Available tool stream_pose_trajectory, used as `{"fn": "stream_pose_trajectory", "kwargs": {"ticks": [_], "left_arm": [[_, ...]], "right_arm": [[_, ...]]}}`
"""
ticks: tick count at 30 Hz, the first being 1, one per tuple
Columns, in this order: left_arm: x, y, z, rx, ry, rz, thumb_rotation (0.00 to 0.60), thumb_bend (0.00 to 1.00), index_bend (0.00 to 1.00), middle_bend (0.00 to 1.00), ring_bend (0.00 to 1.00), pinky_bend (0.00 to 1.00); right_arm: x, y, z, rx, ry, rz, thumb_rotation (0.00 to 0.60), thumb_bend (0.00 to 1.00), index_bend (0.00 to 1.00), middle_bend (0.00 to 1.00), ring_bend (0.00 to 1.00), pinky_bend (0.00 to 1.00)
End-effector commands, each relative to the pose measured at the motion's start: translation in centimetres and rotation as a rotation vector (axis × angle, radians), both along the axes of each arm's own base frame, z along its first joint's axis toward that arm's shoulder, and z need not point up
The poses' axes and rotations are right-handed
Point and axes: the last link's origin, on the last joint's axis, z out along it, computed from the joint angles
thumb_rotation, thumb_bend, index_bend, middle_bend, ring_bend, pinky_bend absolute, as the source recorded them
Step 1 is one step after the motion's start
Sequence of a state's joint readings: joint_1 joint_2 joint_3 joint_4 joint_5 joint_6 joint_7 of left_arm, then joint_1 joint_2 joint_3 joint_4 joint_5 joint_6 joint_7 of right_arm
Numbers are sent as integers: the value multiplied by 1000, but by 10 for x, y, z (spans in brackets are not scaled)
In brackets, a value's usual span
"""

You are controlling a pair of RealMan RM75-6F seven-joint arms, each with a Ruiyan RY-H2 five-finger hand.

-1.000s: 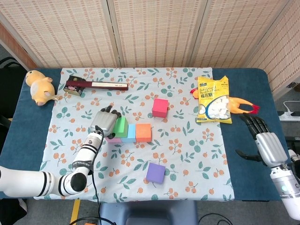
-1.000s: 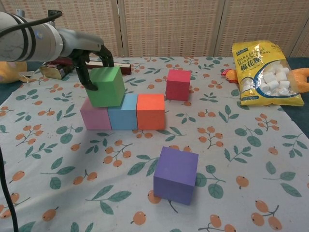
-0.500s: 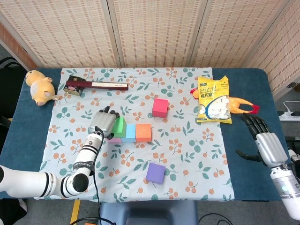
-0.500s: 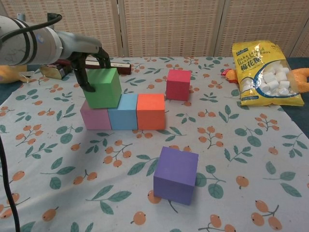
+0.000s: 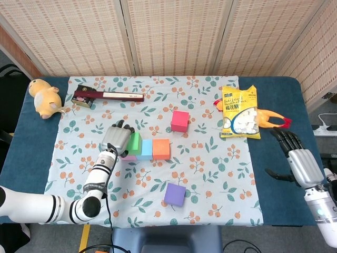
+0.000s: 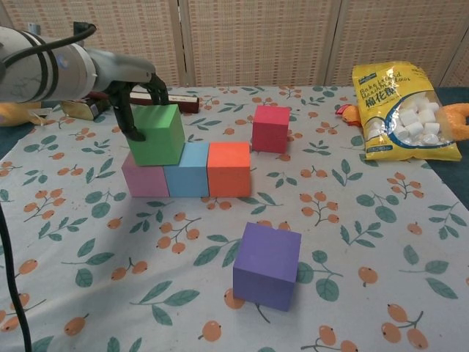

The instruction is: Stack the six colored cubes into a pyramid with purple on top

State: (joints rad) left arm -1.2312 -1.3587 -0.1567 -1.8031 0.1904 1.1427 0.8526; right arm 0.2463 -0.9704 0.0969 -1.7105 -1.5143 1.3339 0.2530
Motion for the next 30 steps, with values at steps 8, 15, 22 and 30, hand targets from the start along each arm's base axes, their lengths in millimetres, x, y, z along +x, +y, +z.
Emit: {"fn": "stream_pose_trajectory", "kwargs": {"ticks": [8, 15, 22, 30], "left_arm": [[-1, 1, -3, 1, 10, -1, 600, 292, 639, 192, 49, 230], [-2, 1, -5, -6, 9, 6, 600, 292, 636, 189, 49, 231], [-2, -1, -6, -24, 2, 13, 600, 284, 567, 148, 33, 237], [-3, -2, -4, -35, 8, 13, 600, 284, 486, 94, 10, 238]], "right_arm": [[0, -1, -1, 2, -1, -3, 600, 0, 0, 2, 0, 4], [0, -1, 0, 2, 0, -4, 600, 0, 0, 2, 0, 4], [0, 0, 0, -1, -4, -3, 600, 0, 0, 2, 0, 4], [0, 0, 1, 0, -8, -2, 600, 0, 0, 2, 0, 4]]}}
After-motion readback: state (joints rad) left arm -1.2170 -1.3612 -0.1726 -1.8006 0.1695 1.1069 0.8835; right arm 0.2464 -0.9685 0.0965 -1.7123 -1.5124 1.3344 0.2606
